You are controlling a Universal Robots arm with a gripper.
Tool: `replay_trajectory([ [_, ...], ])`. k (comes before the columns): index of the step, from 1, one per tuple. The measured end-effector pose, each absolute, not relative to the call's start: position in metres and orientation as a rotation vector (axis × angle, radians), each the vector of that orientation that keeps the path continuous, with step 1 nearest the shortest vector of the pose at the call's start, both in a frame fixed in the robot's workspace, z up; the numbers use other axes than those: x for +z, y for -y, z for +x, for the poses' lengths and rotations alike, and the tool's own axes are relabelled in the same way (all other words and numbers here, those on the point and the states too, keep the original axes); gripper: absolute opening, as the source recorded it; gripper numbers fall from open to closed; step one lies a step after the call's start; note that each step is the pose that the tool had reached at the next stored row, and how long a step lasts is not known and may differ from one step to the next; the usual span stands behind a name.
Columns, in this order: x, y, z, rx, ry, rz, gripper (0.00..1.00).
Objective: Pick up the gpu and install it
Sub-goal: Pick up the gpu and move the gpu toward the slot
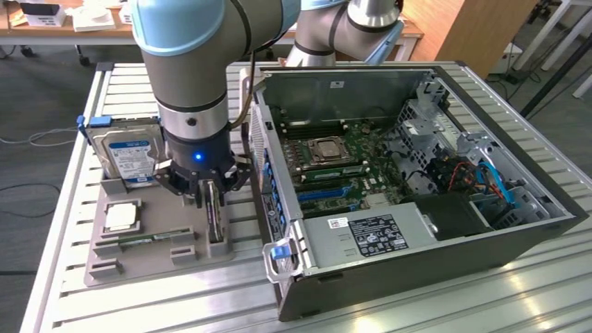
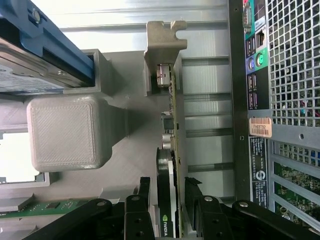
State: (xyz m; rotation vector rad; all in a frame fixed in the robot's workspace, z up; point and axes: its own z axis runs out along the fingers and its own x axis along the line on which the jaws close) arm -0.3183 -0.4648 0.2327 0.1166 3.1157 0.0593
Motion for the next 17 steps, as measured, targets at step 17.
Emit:
replay_trajectory([
  [17, 0.2327, 0.464, -0.3182, 0.059, -3.116, 0.117, 0.27],
])
